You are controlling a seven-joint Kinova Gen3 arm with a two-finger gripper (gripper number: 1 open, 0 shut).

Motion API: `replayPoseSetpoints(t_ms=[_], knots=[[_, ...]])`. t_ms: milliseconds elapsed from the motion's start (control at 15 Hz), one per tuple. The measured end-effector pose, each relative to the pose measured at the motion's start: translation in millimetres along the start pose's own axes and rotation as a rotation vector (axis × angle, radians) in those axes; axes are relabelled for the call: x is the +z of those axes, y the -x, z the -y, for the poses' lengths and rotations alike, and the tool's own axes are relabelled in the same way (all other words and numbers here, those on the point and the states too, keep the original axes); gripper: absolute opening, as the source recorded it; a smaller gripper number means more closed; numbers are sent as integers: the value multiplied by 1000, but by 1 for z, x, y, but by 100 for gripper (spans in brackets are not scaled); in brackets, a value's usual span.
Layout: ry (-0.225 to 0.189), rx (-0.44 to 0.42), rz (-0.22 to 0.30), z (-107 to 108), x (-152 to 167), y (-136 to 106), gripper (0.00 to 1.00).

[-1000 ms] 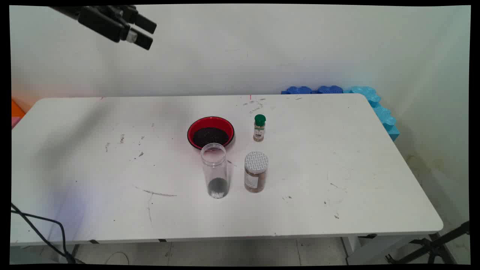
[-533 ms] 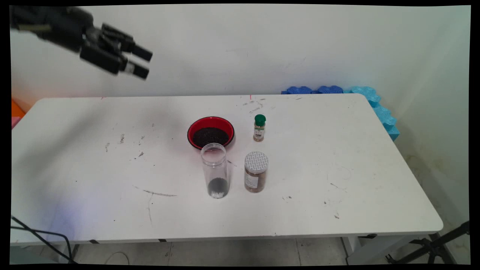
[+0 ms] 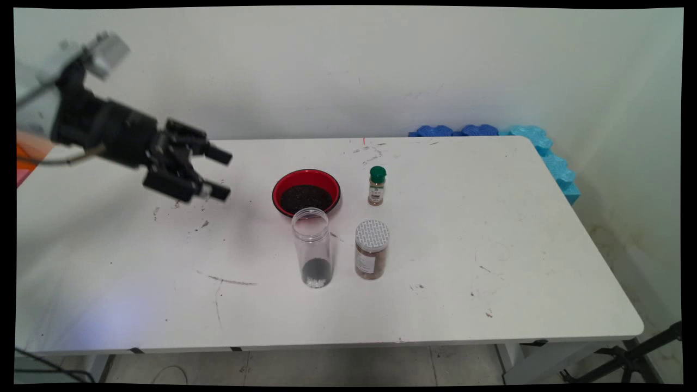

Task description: Pick up the black seasoning powder from the table

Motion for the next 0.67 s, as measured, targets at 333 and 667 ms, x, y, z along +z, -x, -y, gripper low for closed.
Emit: replayPoseSetpoints(t_ms=[333, 667], knots=[[-6, -10, 57, -23, 35, 46, 100], [-12, -13, 66, -35, 68, 70, 100]])
